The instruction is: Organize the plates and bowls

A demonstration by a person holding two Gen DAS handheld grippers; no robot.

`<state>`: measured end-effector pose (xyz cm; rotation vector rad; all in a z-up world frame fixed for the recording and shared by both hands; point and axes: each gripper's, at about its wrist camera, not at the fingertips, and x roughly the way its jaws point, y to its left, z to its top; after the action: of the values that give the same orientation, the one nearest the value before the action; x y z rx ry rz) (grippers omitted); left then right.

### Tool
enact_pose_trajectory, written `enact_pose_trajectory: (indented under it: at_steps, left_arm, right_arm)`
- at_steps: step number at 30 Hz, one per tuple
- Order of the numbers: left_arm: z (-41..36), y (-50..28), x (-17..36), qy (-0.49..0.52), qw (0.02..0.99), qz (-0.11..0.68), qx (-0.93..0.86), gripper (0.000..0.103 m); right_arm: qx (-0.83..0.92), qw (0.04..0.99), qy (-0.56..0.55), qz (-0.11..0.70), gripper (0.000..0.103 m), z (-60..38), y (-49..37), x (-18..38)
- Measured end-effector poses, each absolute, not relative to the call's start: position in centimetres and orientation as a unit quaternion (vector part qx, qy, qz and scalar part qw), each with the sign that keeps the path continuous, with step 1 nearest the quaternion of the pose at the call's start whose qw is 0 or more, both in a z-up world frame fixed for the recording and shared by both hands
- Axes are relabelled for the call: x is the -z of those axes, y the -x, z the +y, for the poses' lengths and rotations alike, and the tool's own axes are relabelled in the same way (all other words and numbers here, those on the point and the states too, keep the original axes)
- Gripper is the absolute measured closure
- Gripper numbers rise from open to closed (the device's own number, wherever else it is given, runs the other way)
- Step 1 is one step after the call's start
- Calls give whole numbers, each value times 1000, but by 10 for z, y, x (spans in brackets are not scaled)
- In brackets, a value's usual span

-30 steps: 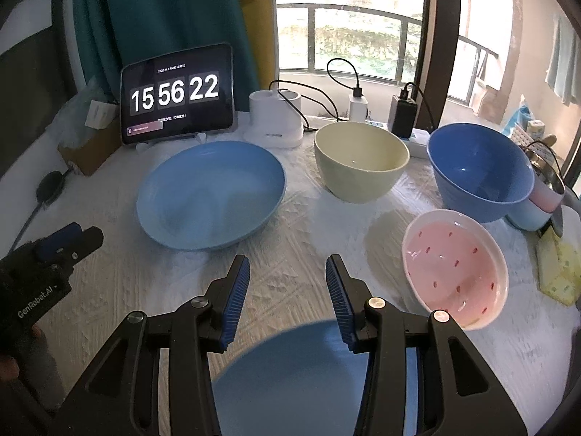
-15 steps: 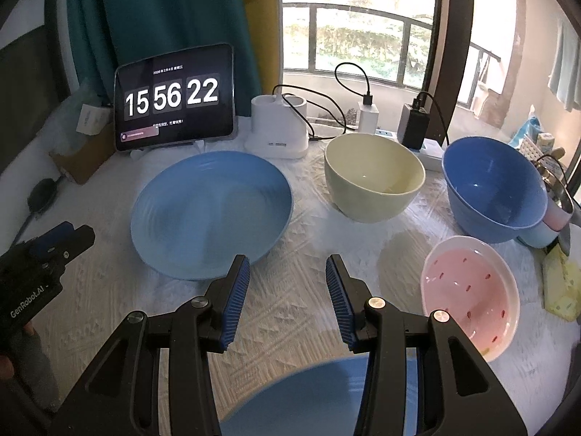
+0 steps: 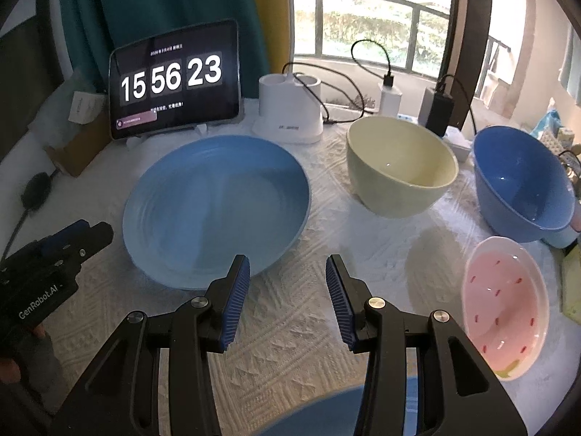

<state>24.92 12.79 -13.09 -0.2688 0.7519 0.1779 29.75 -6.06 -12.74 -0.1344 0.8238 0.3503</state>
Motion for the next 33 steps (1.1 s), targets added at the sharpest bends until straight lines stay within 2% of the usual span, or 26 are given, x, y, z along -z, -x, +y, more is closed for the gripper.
enact_pose_trajectory:
  at_steps: [18,26,33]
  left_arm:
    - [109,-282,161,109,896,425,-75,57]
    - [101,-284,161,90,898,423,-83,57]
    - [100,-285,161,89,899,422,-73,59]
  right_arm:
    - [-175,879,103,431,55,-40,-319,160]
    - [-185,877,100,432,56,-40,-317,161]
    - [-182,881,99,426,67,-40,-314,159]
